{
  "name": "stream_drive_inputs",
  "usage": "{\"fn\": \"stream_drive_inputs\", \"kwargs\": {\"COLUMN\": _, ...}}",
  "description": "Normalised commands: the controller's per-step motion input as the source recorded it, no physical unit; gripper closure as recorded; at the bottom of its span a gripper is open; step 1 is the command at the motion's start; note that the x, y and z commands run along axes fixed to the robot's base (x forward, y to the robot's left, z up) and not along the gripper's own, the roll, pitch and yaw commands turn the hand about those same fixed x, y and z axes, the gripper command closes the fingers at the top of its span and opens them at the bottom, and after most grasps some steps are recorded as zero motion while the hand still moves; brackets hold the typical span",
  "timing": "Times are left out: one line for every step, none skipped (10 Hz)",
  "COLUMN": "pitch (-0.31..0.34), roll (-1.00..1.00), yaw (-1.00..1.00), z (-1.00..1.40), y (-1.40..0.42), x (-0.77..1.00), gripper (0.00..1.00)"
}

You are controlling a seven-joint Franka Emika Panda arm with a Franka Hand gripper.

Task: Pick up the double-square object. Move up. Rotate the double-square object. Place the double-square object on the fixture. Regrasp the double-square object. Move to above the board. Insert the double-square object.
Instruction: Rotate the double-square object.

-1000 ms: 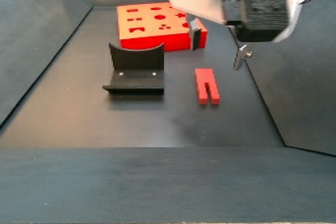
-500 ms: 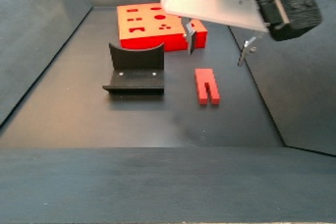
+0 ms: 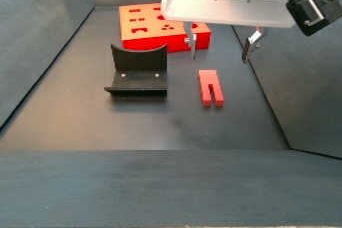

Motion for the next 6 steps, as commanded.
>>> {"fn": "stream_drive_inputs", "kwargs": {"pitch": -0.060, "roll": 0.01, "yaw": 0.28, "z": -0.03, "y": 0.00, "x": 0.03, "gripper": 0.00}}
{"fn": "stream_drive_inputs", "kwargs": {"pitch": 0.000, "roll": 0.00, "yaw": 0.00, "z": -1.00, "y": 0.00, "x": 0.00, "gripper": 0.00}}
{"fn": "stream_drive_inputs", "kwargs": {"pitch": -0.007, "roll": 0.00, "yaw": -0.04, "z": -1.00, "y": 0.00, "x": 0.01, "gripper": 0.00}}
{"fn": "stream_drive_inputs", "kwargs": {"pitch": -0.021, "roll": 0.00, "yaw": -0.04, "z": -1.00, "y": 0.00, "x": 0.02, "gripper": 0.00}}
{"fn": "stream_drive_inputs", "kwargs": {"pitch": -0.030, "roll": -0.02, "yaw": -0.03, "z": -1.00, "y": 0.00, "x": 0.02, "gripper": 0.00}}
{"fn": "stream_drive_inputs", "kwargs": {"pitch": -0.033, "roll": -0.03, "yaw": -0.02, "z": -1.00, "y": 0.01, "x": 0.03, "gripper": 0.00}}
